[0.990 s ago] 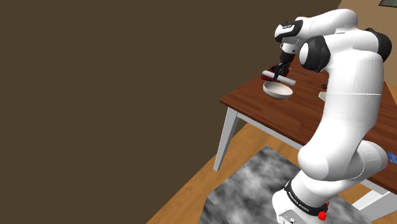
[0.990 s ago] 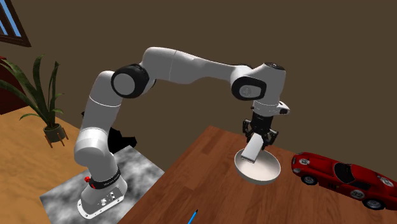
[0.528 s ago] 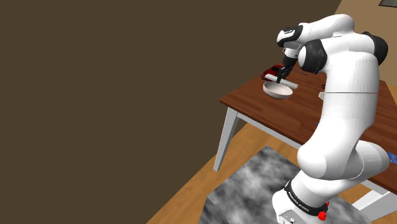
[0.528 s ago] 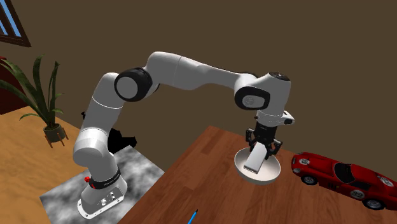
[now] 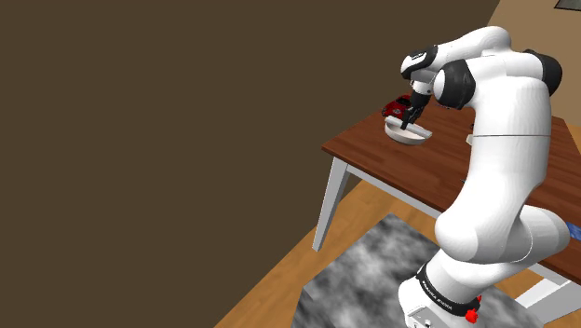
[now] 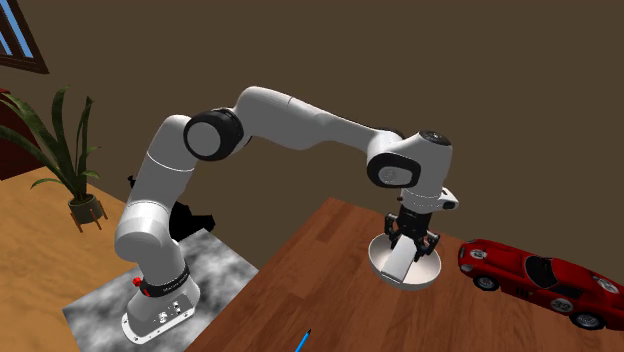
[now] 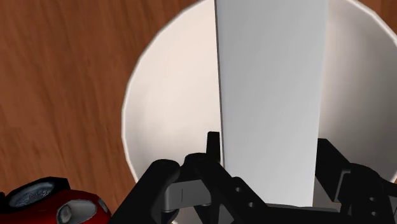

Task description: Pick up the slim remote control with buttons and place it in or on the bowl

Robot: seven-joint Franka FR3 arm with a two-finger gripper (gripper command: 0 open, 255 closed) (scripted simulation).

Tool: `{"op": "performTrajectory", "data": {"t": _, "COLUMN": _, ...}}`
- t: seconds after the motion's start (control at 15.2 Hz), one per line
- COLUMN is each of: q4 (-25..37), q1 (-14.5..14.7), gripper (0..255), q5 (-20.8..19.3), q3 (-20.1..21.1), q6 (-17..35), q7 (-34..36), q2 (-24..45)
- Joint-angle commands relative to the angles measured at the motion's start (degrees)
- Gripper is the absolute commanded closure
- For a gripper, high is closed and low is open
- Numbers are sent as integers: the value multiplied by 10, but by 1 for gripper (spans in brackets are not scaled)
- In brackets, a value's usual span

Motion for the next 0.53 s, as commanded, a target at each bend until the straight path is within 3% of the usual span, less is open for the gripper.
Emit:
{"op": "performTrajectory", "data": {"t": 0.0, "q4": -5, "q1": 1, "gripper": 255, "q5": 1, "q3": 0, "q6": 6, "q7": -1, "q2": 1}}
{"op": "performTrajectory", "data": {"t": 0.4, "q4": -5, "q1": 1, "gripper": 255, "q5": 1, "q3": 0, "q6": 6, "q7": -1, "q2": 1}}
{"op": "performTrajectory", "data": {"t": 0.46, "q4": -5, "q1": 0, "gripper": 0, "q5": 1, "q3": 0, "q6": 6, "q7": -1, "q2": 1}}
